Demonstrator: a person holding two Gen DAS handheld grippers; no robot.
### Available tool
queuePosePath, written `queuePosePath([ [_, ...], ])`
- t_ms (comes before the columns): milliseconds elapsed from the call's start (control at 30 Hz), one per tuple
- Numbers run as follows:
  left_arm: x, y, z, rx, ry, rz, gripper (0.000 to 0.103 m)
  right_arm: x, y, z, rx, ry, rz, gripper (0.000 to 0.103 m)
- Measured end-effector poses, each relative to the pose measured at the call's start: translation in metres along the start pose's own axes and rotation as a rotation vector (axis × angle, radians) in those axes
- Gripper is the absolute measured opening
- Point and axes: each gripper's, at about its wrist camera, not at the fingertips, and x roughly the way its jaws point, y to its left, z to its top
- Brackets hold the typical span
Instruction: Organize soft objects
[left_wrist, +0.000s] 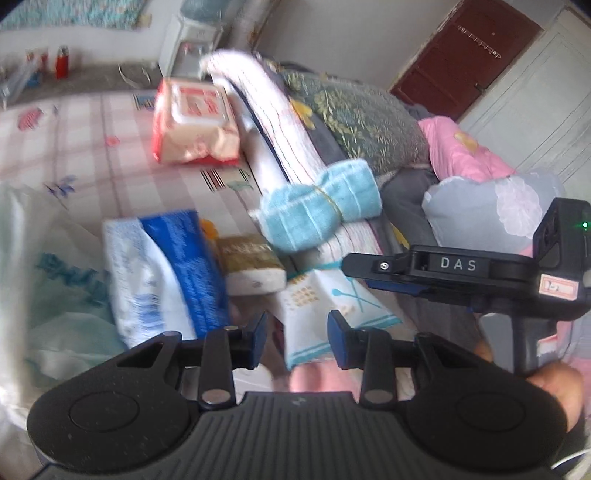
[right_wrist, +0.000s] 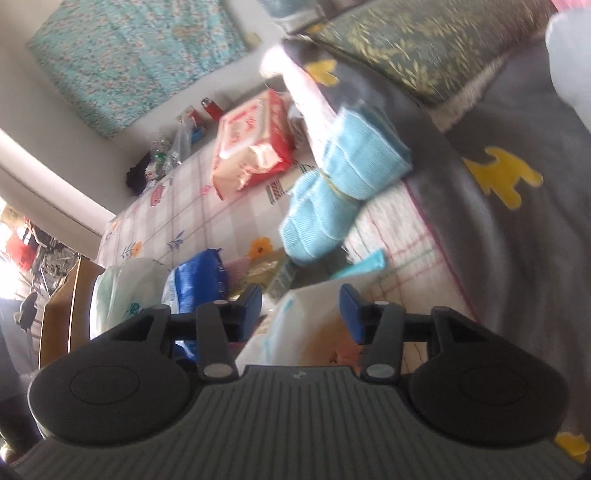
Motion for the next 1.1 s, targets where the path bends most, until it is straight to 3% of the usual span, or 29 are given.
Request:
queuePosePath([
  [200, 0.039, 0.006, 0.012, -0.105, 0.107, -0.044, 0.042, 0.022, -0.015, 0.005, 0.059, 0.067, 0.011, 0.05],
  [367, 0.055, 0.01, 0.016, -0.155, 0.139, -0.044, 0.045, 0.033, -0.02, 0.004, 0.09, 0.073, 0.018, 0.048],
  [433, 0.058, 0.013, 0.017, -0.182, 0.151, -0.043, 0.043, 0.034, -0.02, 0.003, 0.086, 0.069, 0.021, 0.045],
  [500, 0.06, 0.013, 0.018, -0.193, 0.154, -0.046, 0.034, 0.034, -0.02, 0.001, 0.083, 0.063, 0.022, 0.041],
  [767, 0.039, 0.003, 0.012, -0.15, 0.108, -0.051, 0.027, 0.015, -0.009, -0.009, 0.055, 0.005, 0.029, 0.038],
  [1100, -0.044, -0.009, -0.001, -0.045, -0.04, -0.062, 0.027, -0.041, 0.043, -0.023, -0.045, -0.125, 0.1, 0.038],
])
